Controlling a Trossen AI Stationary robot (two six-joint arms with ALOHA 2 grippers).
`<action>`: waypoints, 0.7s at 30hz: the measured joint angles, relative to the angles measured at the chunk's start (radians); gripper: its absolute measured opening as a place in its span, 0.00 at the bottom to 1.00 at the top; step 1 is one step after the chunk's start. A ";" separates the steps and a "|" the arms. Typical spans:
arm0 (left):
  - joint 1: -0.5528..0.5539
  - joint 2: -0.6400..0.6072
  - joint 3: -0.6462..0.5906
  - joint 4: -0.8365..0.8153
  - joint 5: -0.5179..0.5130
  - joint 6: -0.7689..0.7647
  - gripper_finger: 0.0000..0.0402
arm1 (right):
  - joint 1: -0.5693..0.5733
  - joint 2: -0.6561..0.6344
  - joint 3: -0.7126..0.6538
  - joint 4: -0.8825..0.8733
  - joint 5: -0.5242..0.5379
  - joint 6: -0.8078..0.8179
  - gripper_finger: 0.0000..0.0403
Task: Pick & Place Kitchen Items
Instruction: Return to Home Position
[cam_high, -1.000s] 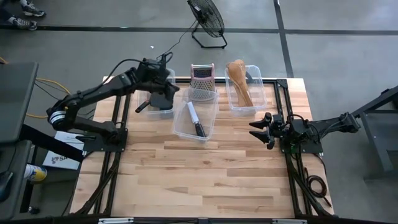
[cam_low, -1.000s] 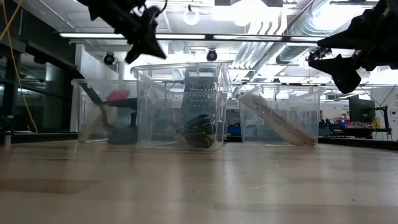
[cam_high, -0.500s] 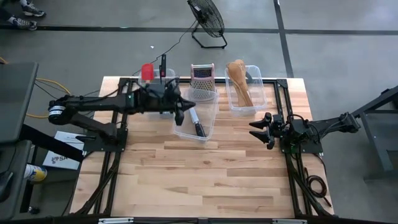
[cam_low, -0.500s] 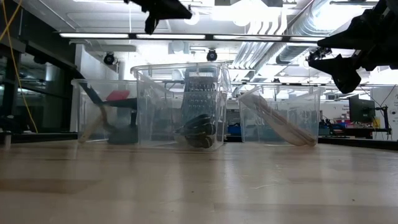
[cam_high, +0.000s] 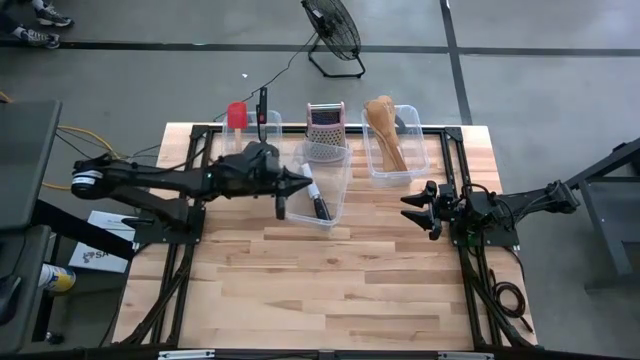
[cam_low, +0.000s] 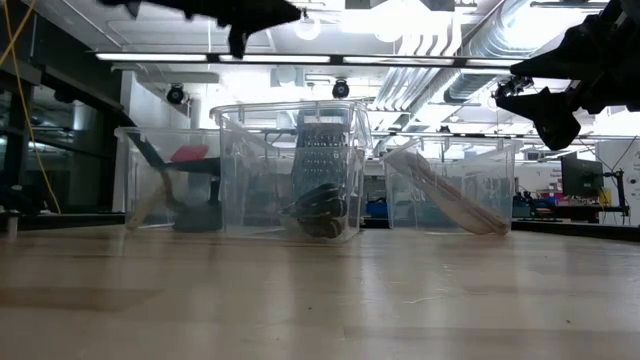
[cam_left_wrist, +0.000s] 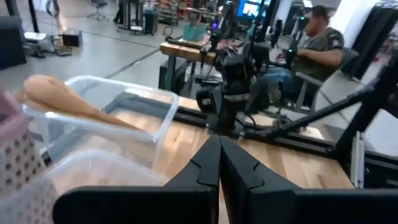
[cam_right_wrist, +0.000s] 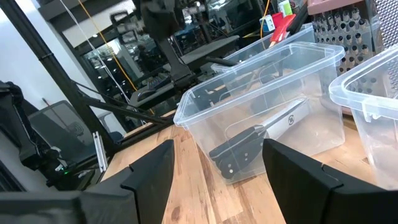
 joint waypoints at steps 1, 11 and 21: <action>0.000 -0.017 -0.043 0.036 0.009 -0.001 0.00 | 0.000 0.000 0.000 0.000 0.000 0.000 0.59; 0.000 -0.286 -0.449 0.308 0.077 -0.002 0.00 | 0.000 0.000 0.000 0.000 0.000 0.000 0.59; 0.000 -0.598 -0.676 0.297 0.158 -0.001 0.00 | 0.000 0.000 0.000 0.000 0.000 0.000 0.59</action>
